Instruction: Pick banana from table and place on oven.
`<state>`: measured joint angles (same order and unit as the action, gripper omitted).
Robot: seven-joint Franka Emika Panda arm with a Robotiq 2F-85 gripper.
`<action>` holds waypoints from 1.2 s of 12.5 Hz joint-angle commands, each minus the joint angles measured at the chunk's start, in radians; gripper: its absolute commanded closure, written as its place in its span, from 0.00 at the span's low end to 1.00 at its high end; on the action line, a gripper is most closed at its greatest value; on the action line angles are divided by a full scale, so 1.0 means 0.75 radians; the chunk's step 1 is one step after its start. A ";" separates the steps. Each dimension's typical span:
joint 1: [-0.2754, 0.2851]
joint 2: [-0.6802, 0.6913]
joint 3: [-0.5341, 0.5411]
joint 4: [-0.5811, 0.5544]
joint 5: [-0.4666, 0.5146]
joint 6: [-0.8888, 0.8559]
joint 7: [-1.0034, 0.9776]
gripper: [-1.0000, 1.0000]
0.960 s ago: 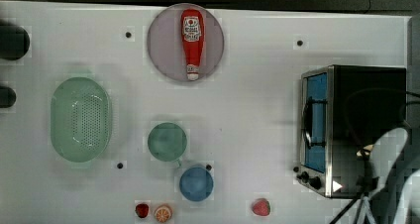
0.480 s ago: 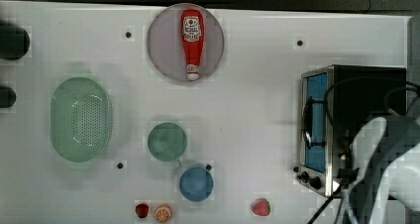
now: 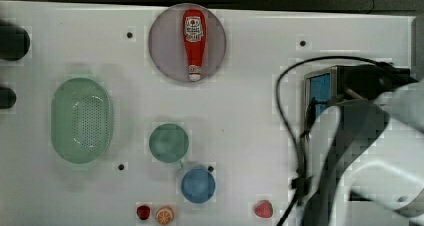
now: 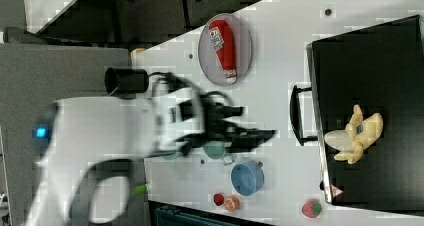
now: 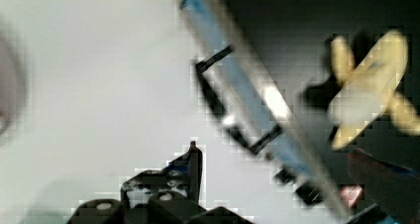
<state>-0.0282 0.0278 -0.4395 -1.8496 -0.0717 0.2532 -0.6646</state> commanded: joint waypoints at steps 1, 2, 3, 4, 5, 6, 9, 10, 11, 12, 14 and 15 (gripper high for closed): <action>0.055 -0.207 0.159 0.063 0.038 -0.205 0.527 0.00; 0.058 -0.247 0.231 0.062 0.037 -0.257 0.661 0.00; 0.059 -0.282 0.300 0.062 0.035 -0.303 0.766 0.00; 0.059 -0.313 0.363 0.061 0.035 -0.331 0.862 0.00; 0.059 -0.340 0.418 0.060 0.035 -0.341 0.949 0.00; 0.059 -0.363 0.462 0.058 0.035 -0.350 1.001 0.00; 0.059 -0.410 0.531 0.036 0.035 -0.378 1.019 0.00; 0.059 -0.417 0.540 0.025 0.035 -0.384 1.019 0.00; 0.059 -0.419 0.543 0.020 0.035 -0.384 1.019 0.00; 0.059 -0.418 0.544 0.015 0.035 -0.384 1.019 0.00; 0.059 -0.414 0.544 0.011 0.035 -0.384 1.019 0.00; 0.059 -0.411 0.544 0.011 0.035 -0.384 1.019 0.00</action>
<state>0.0399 -0.2827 -0.0407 -1.8438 -0.0277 -0.0318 0.0579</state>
